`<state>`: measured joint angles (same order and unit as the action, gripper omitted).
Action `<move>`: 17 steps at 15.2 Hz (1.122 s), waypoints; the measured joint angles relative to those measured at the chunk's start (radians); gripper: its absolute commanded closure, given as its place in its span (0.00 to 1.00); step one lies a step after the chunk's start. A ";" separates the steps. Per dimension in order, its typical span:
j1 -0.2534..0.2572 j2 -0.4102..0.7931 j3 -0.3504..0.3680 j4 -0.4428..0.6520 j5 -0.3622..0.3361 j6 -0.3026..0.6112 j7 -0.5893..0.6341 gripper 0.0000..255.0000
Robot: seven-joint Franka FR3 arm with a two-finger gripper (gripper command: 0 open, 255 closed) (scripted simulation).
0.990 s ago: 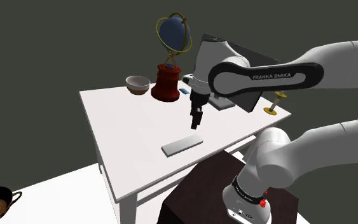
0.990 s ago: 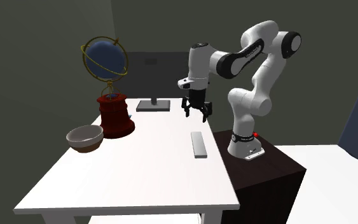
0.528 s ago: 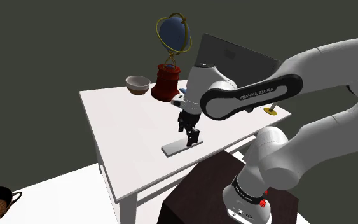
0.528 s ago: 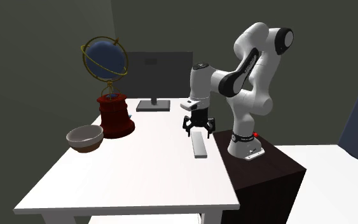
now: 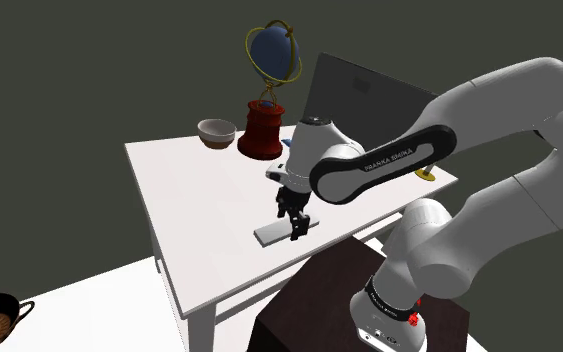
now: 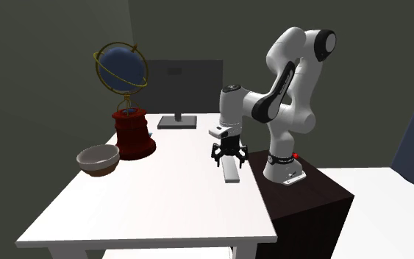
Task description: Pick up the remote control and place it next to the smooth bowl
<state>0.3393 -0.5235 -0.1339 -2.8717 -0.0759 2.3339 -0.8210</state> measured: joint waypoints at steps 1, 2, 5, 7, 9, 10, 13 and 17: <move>0.000 0.003 0.000 -0.001 0.000 0.004 0.000 0.00; 0.000 0.004 0.000 -0.002 0.000 0.006 0.000 0.00; 0.000 0.004 -0.001 -0.002 0.000 0.007 0.000 0.00; 0.000 0.004 0.000 -0.002 0.000 0.006 0.000 1.00; 0.000 0.003 0.000 -0.002 0.000 0.007 -0.001 1.00; 0.000 0.003 0.000 -0.002 0.000 0.007 -0.001 1.00; 0.000 0.003 0.000 -0.002 0.000 0.007 -0.001 1.00; 0.000 -0.002 0.000 0.001 0.000 -0.001 -0.001 1.00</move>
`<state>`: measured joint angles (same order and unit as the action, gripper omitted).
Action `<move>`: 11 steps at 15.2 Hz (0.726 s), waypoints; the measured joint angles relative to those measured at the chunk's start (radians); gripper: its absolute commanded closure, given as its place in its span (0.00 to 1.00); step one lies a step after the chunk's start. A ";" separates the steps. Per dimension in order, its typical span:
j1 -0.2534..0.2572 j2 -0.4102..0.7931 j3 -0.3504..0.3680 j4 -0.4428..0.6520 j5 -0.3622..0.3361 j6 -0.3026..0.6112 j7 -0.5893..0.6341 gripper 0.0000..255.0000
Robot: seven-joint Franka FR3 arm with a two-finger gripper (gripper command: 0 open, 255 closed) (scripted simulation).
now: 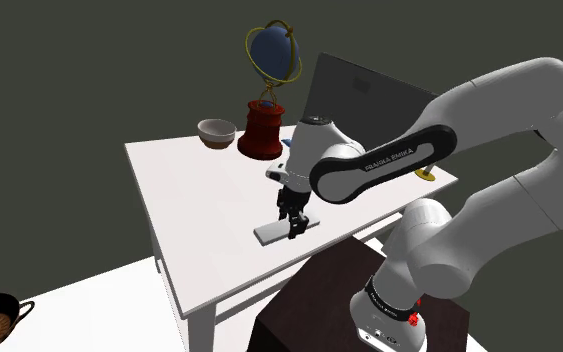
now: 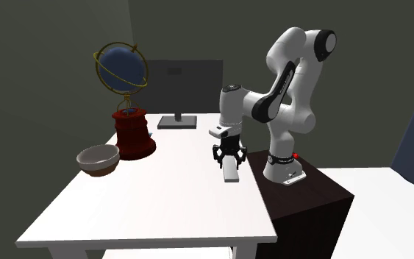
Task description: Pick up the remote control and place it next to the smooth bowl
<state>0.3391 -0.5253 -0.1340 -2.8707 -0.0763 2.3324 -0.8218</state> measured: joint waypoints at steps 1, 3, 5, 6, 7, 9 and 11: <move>0.002 -0.008 0.003 0.004 0.002 -0.012 0.003 1.00; 0.001 -0.031 0.005 0.017 0.003 -0.049 0.004 1.00; -0.001 -0.055 0.006 0.030 0.002 -0.085 0.002 1.00; -0.001 -0.069 0.007 0.036 0.002 -0.105 0.003 1.00; -0.001 -0.074 0.008 0.048 0.003 -0.122 0.003 1.00; -0.003 -0.092 0.008 0.063 0.002 -0.155 0.000 1.00; -0.001 -0.108 0.012 0.082 0.005 -0.190 0.003 1.00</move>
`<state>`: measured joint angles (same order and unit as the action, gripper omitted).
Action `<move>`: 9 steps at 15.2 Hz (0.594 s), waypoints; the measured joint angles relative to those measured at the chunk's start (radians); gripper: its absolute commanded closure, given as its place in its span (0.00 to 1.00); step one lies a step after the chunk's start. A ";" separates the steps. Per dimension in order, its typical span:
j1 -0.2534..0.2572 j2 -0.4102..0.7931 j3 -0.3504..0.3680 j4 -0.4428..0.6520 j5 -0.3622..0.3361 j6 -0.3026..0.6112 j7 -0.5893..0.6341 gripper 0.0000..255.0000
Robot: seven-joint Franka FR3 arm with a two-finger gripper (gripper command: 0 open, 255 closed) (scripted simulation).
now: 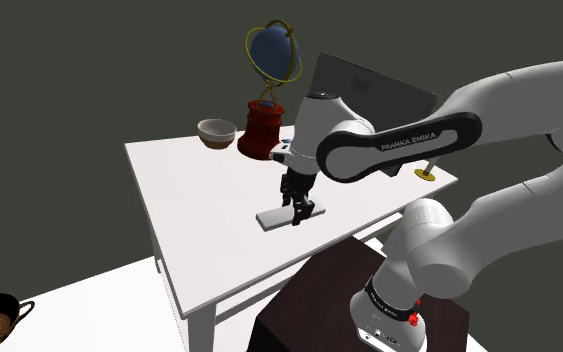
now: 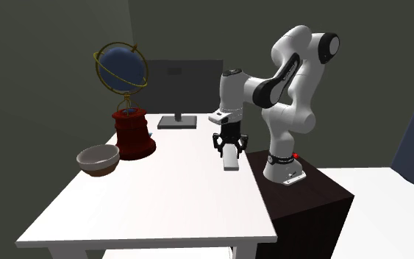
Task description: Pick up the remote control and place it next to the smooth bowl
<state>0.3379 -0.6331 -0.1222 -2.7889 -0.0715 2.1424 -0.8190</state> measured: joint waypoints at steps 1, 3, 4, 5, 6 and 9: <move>0.001 -0.010 0.003 0.008 0.002 -0.017 0.002 1.00; 0.002 -0.022 0.005 0.027 0.003 -0.049 0.003 1.00; 0.001 -0.034 0.006 0.036 0.003 -0.070 0.003 1.00; 0.001 -0.039 0.007 0.046 0.004 -0.084 0.002 1.00; 0.002 -0.046 0.008 0.056 0.005 -0.102 0.003 1.00; 0.002 -0.061 0.010 0.089 0.007 -0.150 0.002 1.00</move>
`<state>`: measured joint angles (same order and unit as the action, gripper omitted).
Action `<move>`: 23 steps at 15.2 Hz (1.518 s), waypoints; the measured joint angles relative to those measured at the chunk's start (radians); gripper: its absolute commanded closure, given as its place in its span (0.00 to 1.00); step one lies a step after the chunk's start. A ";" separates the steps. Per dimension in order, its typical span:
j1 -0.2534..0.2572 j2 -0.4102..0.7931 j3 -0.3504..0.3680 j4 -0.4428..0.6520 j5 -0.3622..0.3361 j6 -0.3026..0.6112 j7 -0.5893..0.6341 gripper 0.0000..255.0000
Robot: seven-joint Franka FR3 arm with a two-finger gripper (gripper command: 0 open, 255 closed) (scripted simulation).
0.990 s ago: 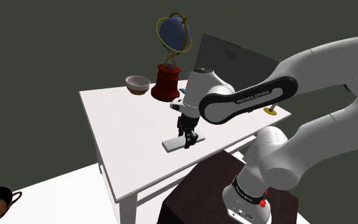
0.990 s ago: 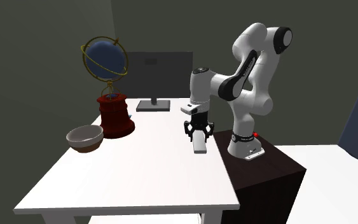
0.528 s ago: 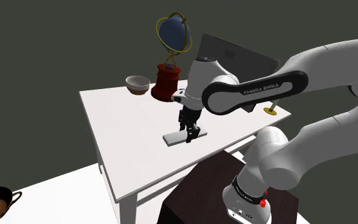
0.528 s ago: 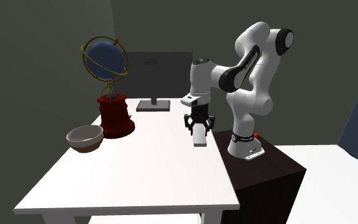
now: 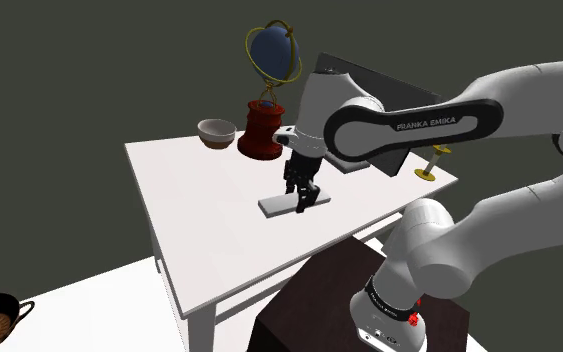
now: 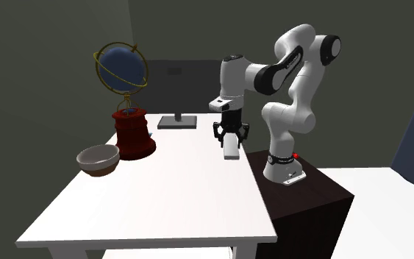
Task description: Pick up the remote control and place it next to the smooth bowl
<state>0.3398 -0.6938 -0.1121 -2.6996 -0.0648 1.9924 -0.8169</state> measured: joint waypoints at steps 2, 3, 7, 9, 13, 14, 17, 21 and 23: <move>0.001 -0.011 0.003 0.022 0.002 -0.033 0.001 1.00; 0.001 -0.015 0.004 0.030 0.002 -0.045 0.001 1.00; 0.003 -0.022 0.008 0.081 0.006 -0.102 0.002 1.00; 0.003 -0.005 0.006 0.105 0.006 -0.110 0.000 1.00; 0.012 0.146 -0.009 0.221 0.012 -0.075 -0.015 1.00; 0.012 0.181 -0.015 0.246 0.013 -0.065 -0.021 1.00; 0.017 0.323 -0.031 0.365 0.023 -0.042 -0.041 1.00; 0.020 0.479 -0.049 0.514 0.041 -0.035 -0.070 1.00; 0.022 0.558 -0.054 0.605 0.054 -0.048 -0.080 1.00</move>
<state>0.3615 -0.1356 -0.1664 -2.0943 -0.0110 1.9442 -0.8965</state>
